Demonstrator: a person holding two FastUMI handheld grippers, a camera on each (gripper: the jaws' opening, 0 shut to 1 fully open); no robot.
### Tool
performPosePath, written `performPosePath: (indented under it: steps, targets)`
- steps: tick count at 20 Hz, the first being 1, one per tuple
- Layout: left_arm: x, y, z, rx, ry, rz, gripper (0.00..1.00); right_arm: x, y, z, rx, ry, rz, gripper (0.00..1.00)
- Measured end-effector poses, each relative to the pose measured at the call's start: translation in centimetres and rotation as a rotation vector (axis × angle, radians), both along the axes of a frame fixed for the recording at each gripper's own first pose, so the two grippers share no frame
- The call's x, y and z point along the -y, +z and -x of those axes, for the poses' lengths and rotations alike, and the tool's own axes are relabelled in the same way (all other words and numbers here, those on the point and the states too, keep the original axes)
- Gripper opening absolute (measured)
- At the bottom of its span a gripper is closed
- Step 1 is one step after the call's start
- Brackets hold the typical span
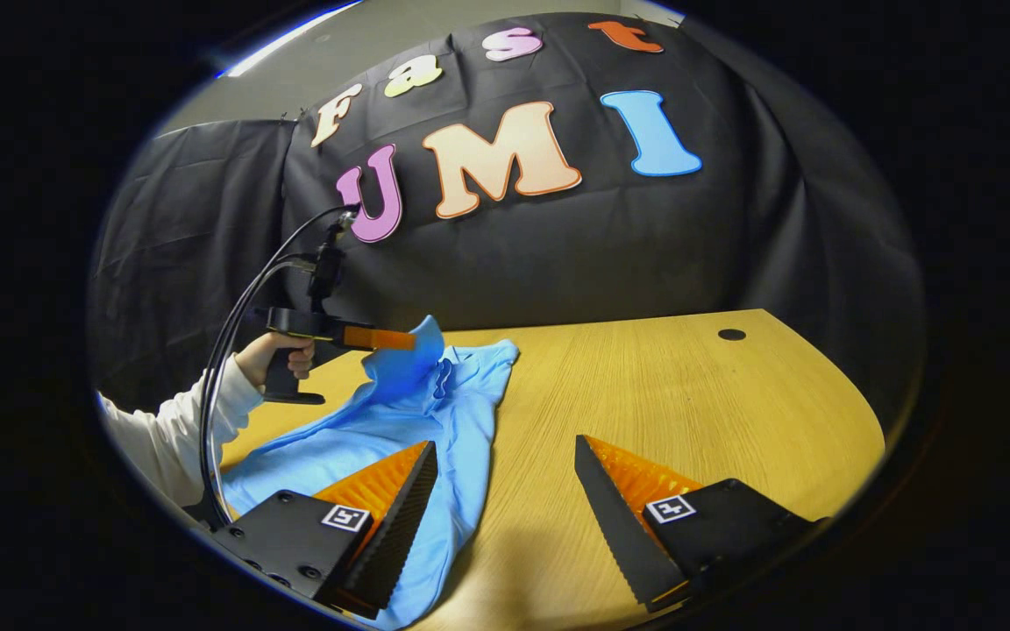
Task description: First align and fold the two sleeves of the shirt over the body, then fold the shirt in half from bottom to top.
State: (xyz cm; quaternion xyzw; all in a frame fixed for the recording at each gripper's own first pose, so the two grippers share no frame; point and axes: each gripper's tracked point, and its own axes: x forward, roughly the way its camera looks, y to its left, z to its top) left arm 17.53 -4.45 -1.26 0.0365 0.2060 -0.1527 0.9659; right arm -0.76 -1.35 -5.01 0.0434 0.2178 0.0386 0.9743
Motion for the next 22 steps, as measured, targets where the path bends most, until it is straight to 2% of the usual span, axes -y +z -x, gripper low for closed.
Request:
performPosePath:
  steps: [2, 4, 8, 11, 12, 18, 22]
  targets:
    - [1.7, -1.1, -0.3, -0.007, -0.017, -0.026, 0.00, 0.0, 0.1, 0.0, 0.000, 0.004, 0.000, 0.98]
    - [2.2, -2.3, -0.6, -0.015, 0.005, -0.069, 0.00, 0.0, 0.2, 0.0, 0.001, 0.003, -0.005, 0.98]
    - [3.6, -3.1, 0.1, -0.043, -0.015, -0.056, 0.05, 0.1, 0.2, 0.3, 0.000, -0.002, -0.003, 0.98]
    - [2.4, -1.4, 1.1, 0.005, 0.017, -0.062, 0.99, 0.1, -0.1, 0.2, -0.004, 0.002, -0.001, 0.98]
    - [2.0, -0.8, 1.6, 0.019, 0.027, -0.055, 0.95, 0.0, -0.1, 0.2, -0.006, 0.002, 0.004, 0.98]
    - [-1.0, 0.0, 8.6, -0.018, 0.043, -0.020, 0.95, -2.5, -1.5, 0.4, -0.034, 0.058, 0.013, 0.98]
    - [-5.6, 0.1, 13.7, -0.016, 0.119, -0.029, 0.94, -5.2, -2.6, 1.3, -0.066, 0.116, 0.028, 0.98]
